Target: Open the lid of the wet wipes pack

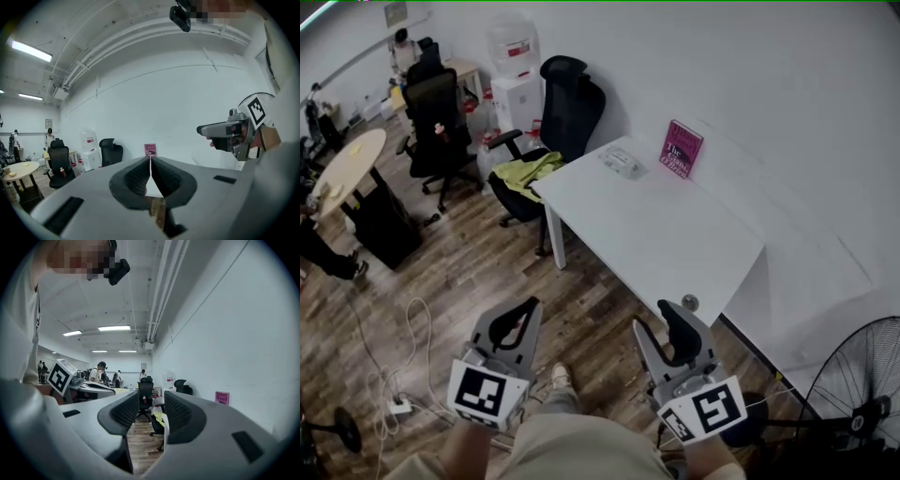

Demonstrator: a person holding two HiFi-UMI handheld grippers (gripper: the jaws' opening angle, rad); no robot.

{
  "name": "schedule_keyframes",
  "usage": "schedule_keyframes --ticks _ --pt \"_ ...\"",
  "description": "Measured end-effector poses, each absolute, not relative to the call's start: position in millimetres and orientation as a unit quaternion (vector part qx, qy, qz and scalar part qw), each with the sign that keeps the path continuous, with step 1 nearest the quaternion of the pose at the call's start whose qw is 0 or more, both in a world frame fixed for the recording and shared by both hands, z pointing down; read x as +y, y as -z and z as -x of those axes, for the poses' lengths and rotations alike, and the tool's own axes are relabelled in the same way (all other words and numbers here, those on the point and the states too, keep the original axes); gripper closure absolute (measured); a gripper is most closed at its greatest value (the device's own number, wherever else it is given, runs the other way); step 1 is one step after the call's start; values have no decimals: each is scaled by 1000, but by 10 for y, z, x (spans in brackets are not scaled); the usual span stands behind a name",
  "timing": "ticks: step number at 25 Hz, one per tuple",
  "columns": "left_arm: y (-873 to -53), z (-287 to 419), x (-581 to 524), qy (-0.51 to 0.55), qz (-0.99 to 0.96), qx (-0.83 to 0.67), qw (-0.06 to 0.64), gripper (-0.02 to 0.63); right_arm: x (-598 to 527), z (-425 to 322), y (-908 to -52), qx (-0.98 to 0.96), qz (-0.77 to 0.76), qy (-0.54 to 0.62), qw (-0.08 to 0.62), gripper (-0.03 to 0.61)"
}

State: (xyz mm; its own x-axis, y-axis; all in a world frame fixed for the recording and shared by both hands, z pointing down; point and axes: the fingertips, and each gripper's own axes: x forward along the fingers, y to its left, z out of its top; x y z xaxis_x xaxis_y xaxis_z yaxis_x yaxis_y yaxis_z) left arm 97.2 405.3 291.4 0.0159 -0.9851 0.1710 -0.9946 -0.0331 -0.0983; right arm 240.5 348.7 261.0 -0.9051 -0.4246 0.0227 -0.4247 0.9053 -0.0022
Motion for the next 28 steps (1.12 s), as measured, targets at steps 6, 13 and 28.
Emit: schedule_keyframes --ticks 6,13,28 --pt "-2898 -214 3574 -98 -722 -685 23 588 3018 -1655 -2592 -973 -232 -2 13 405" --pt "-2889 382 3200 -101 -731 -674 17 588 2638 -1051 -2586 -969 -245 4 18 405" --pt "-3180 1079 1857 -125 -738 -662 29 588 1141 -302 -3029 -966 -252 7 54 405"
